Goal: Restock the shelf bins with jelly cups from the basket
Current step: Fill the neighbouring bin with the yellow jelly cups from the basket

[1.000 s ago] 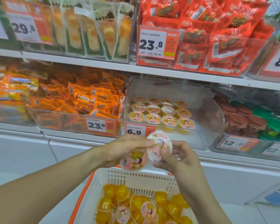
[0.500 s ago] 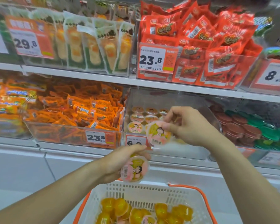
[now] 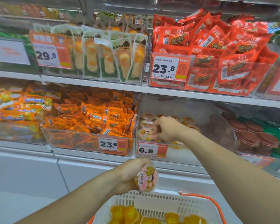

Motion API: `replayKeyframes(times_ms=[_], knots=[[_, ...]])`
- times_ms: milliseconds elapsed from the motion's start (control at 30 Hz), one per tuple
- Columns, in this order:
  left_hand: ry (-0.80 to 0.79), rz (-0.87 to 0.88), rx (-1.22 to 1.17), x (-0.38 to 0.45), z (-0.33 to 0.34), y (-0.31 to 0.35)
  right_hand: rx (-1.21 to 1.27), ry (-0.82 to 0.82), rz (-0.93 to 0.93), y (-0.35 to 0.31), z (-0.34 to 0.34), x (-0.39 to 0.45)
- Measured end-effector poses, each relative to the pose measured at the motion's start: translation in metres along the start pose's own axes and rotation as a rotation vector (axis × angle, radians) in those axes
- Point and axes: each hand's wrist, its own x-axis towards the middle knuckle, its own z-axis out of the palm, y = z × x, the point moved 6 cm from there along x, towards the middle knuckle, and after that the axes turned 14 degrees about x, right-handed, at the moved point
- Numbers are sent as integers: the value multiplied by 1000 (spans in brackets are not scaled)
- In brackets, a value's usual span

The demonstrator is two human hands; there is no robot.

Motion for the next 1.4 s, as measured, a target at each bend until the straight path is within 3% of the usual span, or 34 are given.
replayKeyframes(times_ms=[267, 567, 767, 867, 967, 1033, 1100, 1233, 1333, 1400], knots=[[-35, 13, 15, 6, 6, 1, -109, -206, 34, -1, 21, 20], [-31, 67, -84, 11, 7, 5, 11, -214, 101, 9, 17, 18], [3, 128, -223, 16, 7, 8, 234, 264, -191, -15, -32, -49], [5, 174, -321, 17, 10, 13, 446, 263, -231, -8, -20, -95], [13, 245, -443, 22, 15, 22, 693, 156, -106, 14, 15, -115], [-55, 283, -481, 25, 22, 29, 929, 77, -29, 23, 34, -116], [-104, 293, -496, 25, 25, 32, 1009, 119, -66, 23, 31, -113], [92, 343, -417, 21, 10, 33, 767, 390, -240, 23, -13, -105], [232, 267, -333, 20, 1, 27, 457, 650, -342, 24, -48, -97], [272, 231, -287, 20, -2, 25, 331, 711, -356, 26, -58, -86]])
